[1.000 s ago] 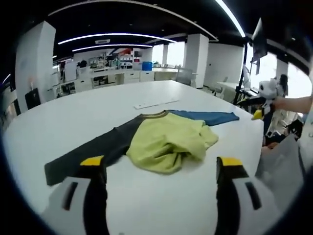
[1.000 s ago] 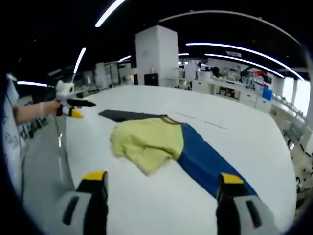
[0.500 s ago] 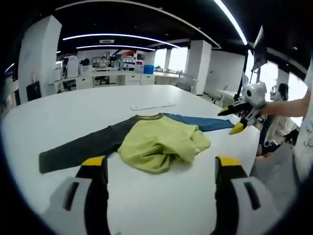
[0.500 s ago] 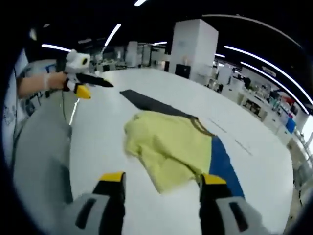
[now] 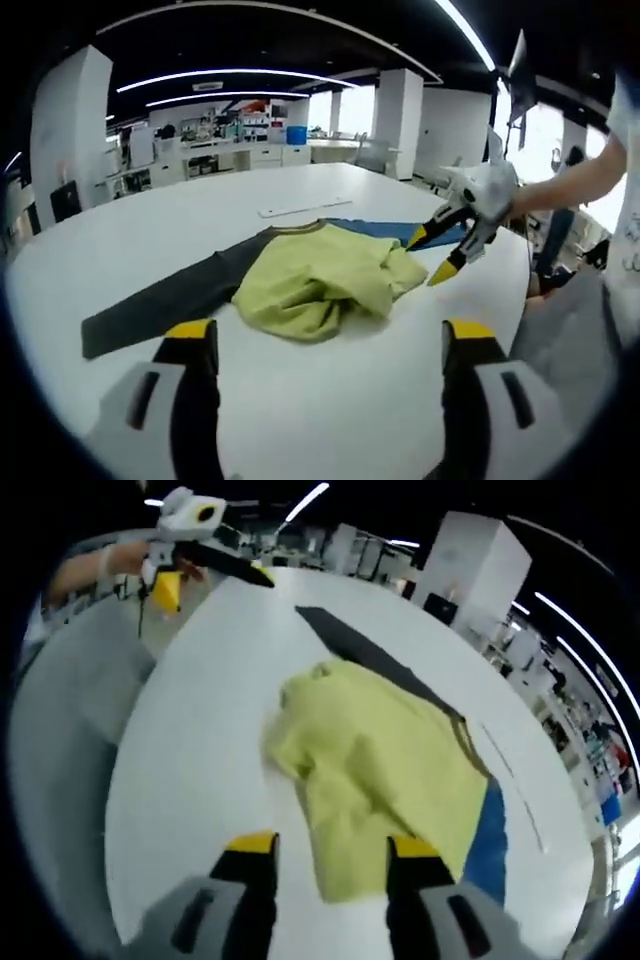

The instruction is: Fold the garment on the visible template until the final outline fits inside the template.

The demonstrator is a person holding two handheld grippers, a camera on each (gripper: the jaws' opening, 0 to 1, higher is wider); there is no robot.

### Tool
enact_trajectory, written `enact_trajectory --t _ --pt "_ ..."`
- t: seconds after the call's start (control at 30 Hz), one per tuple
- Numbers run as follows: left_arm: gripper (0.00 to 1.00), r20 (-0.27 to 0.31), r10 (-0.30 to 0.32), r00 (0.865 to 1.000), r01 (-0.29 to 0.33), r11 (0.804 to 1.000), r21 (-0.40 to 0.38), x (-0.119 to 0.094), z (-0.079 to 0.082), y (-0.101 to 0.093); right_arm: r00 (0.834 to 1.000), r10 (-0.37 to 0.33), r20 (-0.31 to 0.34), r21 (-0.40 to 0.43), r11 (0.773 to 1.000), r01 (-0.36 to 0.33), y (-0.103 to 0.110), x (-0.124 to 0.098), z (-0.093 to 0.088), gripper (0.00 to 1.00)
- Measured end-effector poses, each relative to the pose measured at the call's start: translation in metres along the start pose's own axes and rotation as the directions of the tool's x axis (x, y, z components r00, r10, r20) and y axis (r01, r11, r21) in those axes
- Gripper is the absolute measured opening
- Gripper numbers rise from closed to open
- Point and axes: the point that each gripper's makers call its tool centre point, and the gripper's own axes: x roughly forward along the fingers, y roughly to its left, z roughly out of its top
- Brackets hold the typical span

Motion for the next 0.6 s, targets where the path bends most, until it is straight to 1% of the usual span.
enact_trajectory --t 0.07,0.1,0.13,0.17,0.2,0.23,0.27,0.3,0.33,0.37,0.4,0.47,0.53,0.6 --pt "0.89 -0.02 0.013 1.0 -0.013 1.0 0.022 0.002 -0.004 0.002 1.0 -0.004 -0.019 -0.041 0.999 0.003 0.001 0.007 -0.003 0.34" --pt "0.89 -0.026 0.017 1.0 -0.016 1.0 0.024 0.003 -0.006 0.002 1.0 0.001 -0.011 -0.027 1.0 -0.002 0.001 0.01 -0.002 0.3" --pt "0.89 -0.02 0.016 1.0 -0.015 1.0 0.02 0.003 -0.005 0.002 1.0 0.004 -0.012 0.017 1.0 -0.004 0.004 0.012 -0.001 0.25" --pt "0.89 -0.013 0.011 1.0 -0.011 1.0 0.007 0.005 -0.002 -0.001 1.0 -0.001 -0.018 0.006 1.0 0.001 0.003 0.014 0.0 0.22" --pt "0.89 -0.013 0.009 1.0 -0.009 1.0 0.003 0.006 -0.002 -0.001 0.999 -0.015 -0.045 -0.083 0.997 0.012 0.002 0.016 -0.002 0.19" --pt "0.89 -0.011 0.01 1.0 -0.01 1.0 0.003 0.007 -0.003 -0.001 0.998 -0.028 -0.06 -0.145 0.989 0.019 0.001 0.019 -0.004 0.16" --pt "0.88 -0.015 0.009 1.0 -0.009 1.0 0.005 0.007 -0.004 -0.002 0.997 -0.03 -0.071 -0.166 0.986 0.018 0.005 0.018 -0.004 0.15" --pt "0.88 -0.018 0.008 1.0 -0.008 1.0 0.006 0.008 -0.005 -0.003 0.997 0.0 -0.071 -0.127 0.992 -0.01 0.011 0.021 -0.005 0.12" --pt "0.88 -0.016 0.007 1.0 -0.007 1.0 0.006 0.008 -0.005 -0.003 0.998 0.026 -0.052 -0.093 0.995 -0.031 0.014 0.021 0.0 0.08" --pt "0.88 -0.014 0.005 1.0 -0.005 1.0 -0.002 0.008 -0.004 -0.005 0.998 0.015 -0.069 -0.072 0.997 -0.02 0.012 0.02 -0.003 0.04" --pt "0.88 -0.011 0.004 1.0 -0.004 1.0 -0.006 0.008 -0.004 -0.006 0.998 0.014 -0.063 -0.085 0.996 -0.019 0.008 0.024 -0.005 0.03" --pt "0.87 0.0 0.01 1.0 -0.01 1.0 -0.027 0.009 -0.004 -0.005 0.997 0.018 -0.069 -0.045 0.999 -0.021 0.007 0.023 -0.006 0.0" --pt "0.86 0.013 0.011 1.0 -0.011 0.999 -0.039 0.008 -0.003 -0.006 0.998 0.026 -0.057 -0.024 0.999 -0.027 0.007 0.019 -0.003 0.0" --pt "0.86 0.014 0.011 1.0 -0.011 0.999 -0.043 0.008 -0.004 -0.008 0.999 0.026 -0.04 -0.008 1.0 -0.027 0.005 0.012 0.002 0.0"
